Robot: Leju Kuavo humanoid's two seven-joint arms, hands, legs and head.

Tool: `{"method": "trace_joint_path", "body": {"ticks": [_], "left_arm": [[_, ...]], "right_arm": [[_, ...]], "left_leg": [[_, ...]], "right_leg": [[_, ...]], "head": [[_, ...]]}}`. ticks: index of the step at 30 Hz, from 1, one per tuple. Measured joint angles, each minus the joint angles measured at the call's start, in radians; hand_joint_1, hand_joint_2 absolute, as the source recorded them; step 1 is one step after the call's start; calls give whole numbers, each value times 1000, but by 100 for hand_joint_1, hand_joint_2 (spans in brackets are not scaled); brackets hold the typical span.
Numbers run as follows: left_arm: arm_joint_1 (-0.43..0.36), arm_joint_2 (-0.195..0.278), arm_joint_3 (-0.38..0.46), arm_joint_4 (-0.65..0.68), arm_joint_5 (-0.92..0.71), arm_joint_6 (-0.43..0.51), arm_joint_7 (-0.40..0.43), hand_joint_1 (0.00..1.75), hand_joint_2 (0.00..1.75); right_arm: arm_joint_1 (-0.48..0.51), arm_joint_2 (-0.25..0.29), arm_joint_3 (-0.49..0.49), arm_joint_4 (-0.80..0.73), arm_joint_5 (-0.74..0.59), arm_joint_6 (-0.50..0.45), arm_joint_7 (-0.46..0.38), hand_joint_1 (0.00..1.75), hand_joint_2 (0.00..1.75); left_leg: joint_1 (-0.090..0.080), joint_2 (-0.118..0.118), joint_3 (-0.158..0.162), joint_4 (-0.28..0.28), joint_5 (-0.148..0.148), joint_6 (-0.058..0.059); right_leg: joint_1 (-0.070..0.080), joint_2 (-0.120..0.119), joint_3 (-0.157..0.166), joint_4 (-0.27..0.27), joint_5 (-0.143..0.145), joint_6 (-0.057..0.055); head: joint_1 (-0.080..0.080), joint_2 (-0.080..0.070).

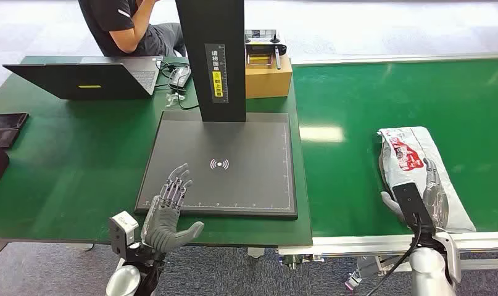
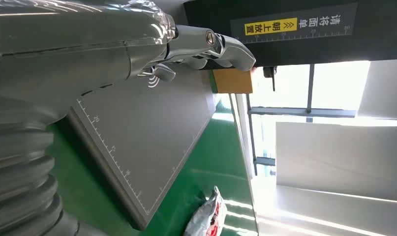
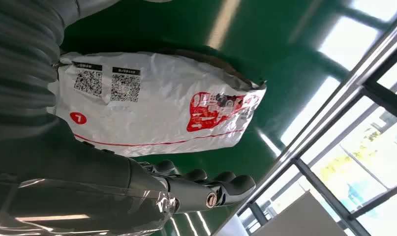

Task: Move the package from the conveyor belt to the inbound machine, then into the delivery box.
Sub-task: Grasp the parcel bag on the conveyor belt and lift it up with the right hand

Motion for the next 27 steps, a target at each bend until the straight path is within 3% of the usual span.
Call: {"method": "trace_joint_path", "body": {"ticks": [13,27], "left_arm": [[0,2,1,6,11,7,-6,0,175],[6,11,-5,7,16,40,-2,0,175]], "right_arm": [[-99,-126,0,249,114,-116,71,0,175],[-228,-220,33,589,138,44,212,0,175]], "left_leg": [[0,0,0,0,0,0],[0,-2,0,0,0,0]], "right_leg": [[0,0,0,0,0,0],[0,-2,0,0,0,0]], "head": [[0,0],[0,0]]}}
